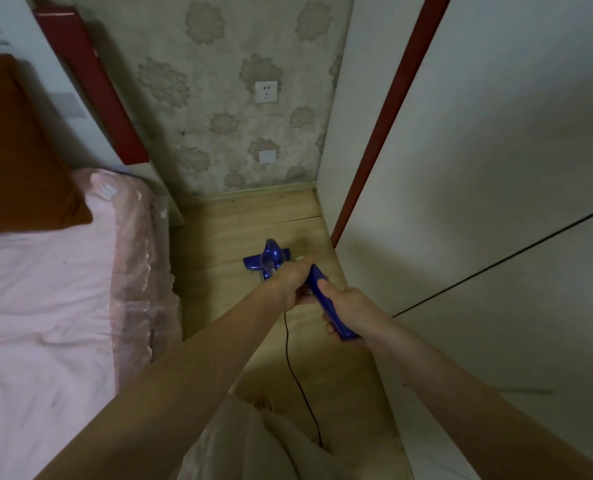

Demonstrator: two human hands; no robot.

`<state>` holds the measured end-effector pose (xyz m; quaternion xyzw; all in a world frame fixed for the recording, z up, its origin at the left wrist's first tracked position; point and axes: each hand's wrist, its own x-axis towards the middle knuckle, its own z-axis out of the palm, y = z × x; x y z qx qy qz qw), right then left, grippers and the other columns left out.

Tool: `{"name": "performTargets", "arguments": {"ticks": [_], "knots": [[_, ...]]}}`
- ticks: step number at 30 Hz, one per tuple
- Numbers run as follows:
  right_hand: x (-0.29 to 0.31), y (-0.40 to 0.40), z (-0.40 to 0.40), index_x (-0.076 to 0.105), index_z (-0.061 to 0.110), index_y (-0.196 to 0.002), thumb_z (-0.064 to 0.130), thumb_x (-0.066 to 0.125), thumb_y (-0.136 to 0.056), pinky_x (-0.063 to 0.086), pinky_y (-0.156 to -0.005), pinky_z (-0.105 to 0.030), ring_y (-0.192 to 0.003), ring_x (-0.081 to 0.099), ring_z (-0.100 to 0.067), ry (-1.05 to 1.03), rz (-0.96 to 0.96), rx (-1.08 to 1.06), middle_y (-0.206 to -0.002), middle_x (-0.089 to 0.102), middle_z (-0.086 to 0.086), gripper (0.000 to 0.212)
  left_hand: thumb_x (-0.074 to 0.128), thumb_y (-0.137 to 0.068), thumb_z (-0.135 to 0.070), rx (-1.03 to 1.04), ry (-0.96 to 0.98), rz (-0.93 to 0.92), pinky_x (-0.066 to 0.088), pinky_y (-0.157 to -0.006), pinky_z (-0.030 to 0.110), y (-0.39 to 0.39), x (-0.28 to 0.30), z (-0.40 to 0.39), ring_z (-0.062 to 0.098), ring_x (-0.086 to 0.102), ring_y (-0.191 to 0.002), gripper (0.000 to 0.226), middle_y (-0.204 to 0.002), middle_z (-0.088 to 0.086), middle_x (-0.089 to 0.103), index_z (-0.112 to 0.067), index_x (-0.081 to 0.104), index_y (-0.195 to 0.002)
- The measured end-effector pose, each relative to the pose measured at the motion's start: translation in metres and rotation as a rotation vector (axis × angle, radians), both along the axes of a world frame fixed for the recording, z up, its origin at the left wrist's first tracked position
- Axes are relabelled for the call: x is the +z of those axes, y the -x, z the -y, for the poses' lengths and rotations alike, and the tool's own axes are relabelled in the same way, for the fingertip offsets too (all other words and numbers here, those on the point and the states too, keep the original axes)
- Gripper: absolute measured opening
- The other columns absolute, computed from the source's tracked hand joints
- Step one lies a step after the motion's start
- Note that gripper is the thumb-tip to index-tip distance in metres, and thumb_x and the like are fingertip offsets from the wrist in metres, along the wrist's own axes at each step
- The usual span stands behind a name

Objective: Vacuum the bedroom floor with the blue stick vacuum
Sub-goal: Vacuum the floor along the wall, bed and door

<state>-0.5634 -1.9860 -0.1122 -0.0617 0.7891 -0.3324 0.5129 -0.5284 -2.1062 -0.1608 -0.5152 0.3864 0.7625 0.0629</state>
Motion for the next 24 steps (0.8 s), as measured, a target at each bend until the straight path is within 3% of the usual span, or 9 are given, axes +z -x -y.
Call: {"name": "performTargets", "arguments": {"ticks": [5, 9, 13, 16, 22, 24], "knots": [[0.019, -0.024, -0.048, 0.058, 0.007, -0.105, 0.055, 0.041, -0.098, 0.045, -0.044, -0.021, -0.051, 0.055, -0.013, 0.006, 0.016, -0.041, -0.073, 0.059, -0.005, 0.051, 0.057, -0.094, -0.027, -0.021, -0.001, -0.002, 0.049, -0.05, 0.026, -0.018, 0.008, -0.05, 0.014, 0.061, -0.064, 0.018, -0.065, 0.002, 0.065, -0.011, 0.056, -0.085], [0.032, -0.048, -0.07, 0.058, 0.01, -0.102, 0.052, 0.043, -0.098, 0.052, -0.06, -0.03, -0.056, 0.057, -0.015, 0.018, 0.059, -0.074, -0.077, 0.06, -0.006, 0.044, 0.057, -0.092, -0.028, -0.03, 0.001, -0.016, 0.049, -0.057, 0.025, -0.04, 0.011, -0.076, 0.014, 0.058, -0.063, 0.018, -0.069, 0.003, 0.062, -0.011, 0.057, -0.084], [0.036, -0.077, -0.081, 0.056, 0.01, -0.112, 0.048, 0.046, -0.098, 0.038, -0.036, -0.02, -0.055, 0.057, -0.015, 0.028, 0.11, -0.125, -0.087, 0.059, -0.009, 0.042, 0.056, -0.09, -0.032, -0.129, 0.039, -0.015, 0.043, -0.061, 0.028, -0.065, 0.006, -0.083, 0.014, 0.052, -0.064, 0.017, -0.072, 0.003, 0.058, -0.014, 0.055, -0.089], [0.032, -0.093, -0.083, 0.056, 0.012, -0.112, 0.046, 0.043, -0.1, 0.034, -0.033, -0.016, -0.052, 0.057, -0.012, 0.07, 0.122, -0.144, -0.087, 0.059, -0.008, 0.038, 0.056, -0.091, -0.03, -0.172, 0.034, -0.016, 0.044, -0.065, 0.028, -0.078, 0.005, -0.081, 0.014, 0.056, -0.063, 0.018, -0.073, 0.003, 0.06, -0.013, 0.058, -0.087], [0.018, -0.102, -0.06, 0.053, 0.015, -0.108, 0.047, 0.039, -0.101, 0.051, -0.054, -0.023, -0.051, 0.058, -0.009, 0.091, 0.142, -0.211, -0.083, 0.061, -0.005, 0.036, 0.058, -0.093, -0.03, -0.186, 0.027, -0.005, 0.05, -0.063, 0.028, -0.076, 0.002, -0.058, 0.014, 0.062, -0.057, 0.027, -0.075, 0.004, 0.064, -0.007, 0.057, -0.105], [0.01, -0.097, -0.045, 0.054, 0.014, -0.109, 0.049, 0.039, -0.101, 0.05, -0.051, -0.021, -0.049, 0.058, -0.008, 0.086, 0.125, -0.227, -0.078, 0.06, -0.003, 0.04, 0.058, -0.093, -0.031, -0.181, 0.031, -0.001, 0.052, -0.066, 0.03, -0.067, -0.001, -0.043, 0.016, 0.063, -0.06, 0.026, -0.074, 0.005, 0.064, -0.007, 0.057, -0.101]]}}
